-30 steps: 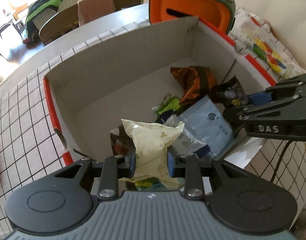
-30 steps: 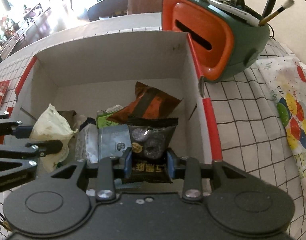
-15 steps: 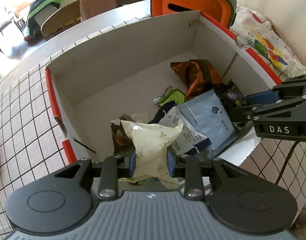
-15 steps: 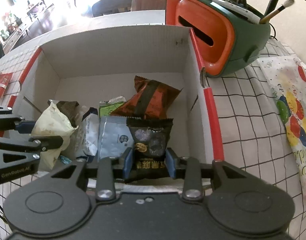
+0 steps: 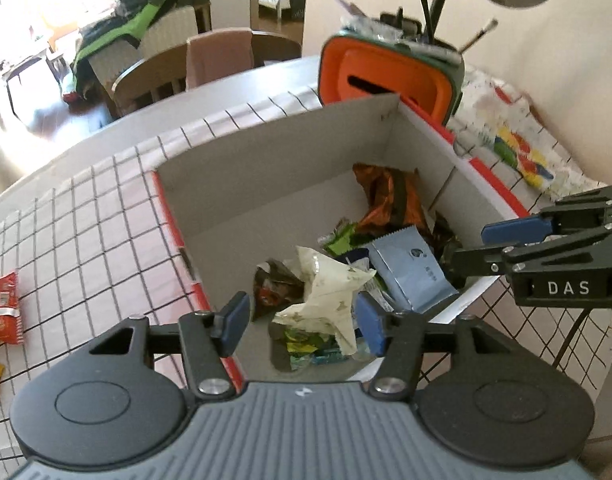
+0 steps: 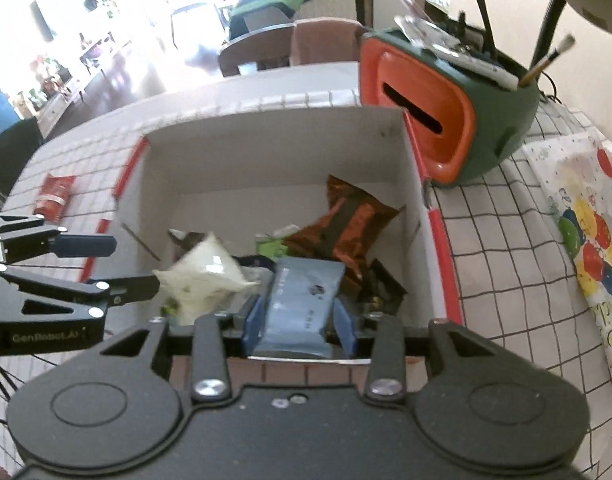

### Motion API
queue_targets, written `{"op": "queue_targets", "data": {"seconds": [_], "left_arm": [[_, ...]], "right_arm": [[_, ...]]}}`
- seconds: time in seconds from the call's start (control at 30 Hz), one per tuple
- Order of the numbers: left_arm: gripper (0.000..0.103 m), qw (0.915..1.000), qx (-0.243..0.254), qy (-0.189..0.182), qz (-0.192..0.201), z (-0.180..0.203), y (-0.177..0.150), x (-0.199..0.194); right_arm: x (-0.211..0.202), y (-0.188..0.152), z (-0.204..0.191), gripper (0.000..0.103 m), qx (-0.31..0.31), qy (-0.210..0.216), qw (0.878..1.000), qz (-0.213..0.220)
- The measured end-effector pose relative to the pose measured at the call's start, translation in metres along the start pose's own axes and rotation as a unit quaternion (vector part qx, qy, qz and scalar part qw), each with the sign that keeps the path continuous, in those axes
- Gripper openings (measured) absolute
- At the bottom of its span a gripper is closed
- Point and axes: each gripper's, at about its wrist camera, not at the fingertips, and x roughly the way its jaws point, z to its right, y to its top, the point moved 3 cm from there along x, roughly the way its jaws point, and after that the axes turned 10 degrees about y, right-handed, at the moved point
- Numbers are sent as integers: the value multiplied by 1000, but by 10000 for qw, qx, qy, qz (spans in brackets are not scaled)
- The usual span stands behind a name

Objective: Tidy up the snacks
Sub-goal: 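Lower both held snacks into the box and open both grippers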

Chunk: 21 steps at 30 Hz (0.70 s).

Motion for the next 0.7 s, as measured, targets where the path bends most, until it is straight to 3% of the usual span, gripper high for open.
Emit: {"op": "queue_targets", "data": {"seconds": [0.27, 0.43, 0.7], "left_arm": [[67, 9989, -269, 43, 383, -30, -10, -35], [72, 9971, -403, 95, 645, -55, -20, -54], [81, 9945, -648, 193, 805, -103, -45, -74]], "right_arm": [[-18, 6, -38, 51, -129, 264, 9991, 316], [-19, 10, -65, 76, -230, 460, 9976, 464], [-8, 14, -116, 87, -509, 637, 9956, 471]]}}
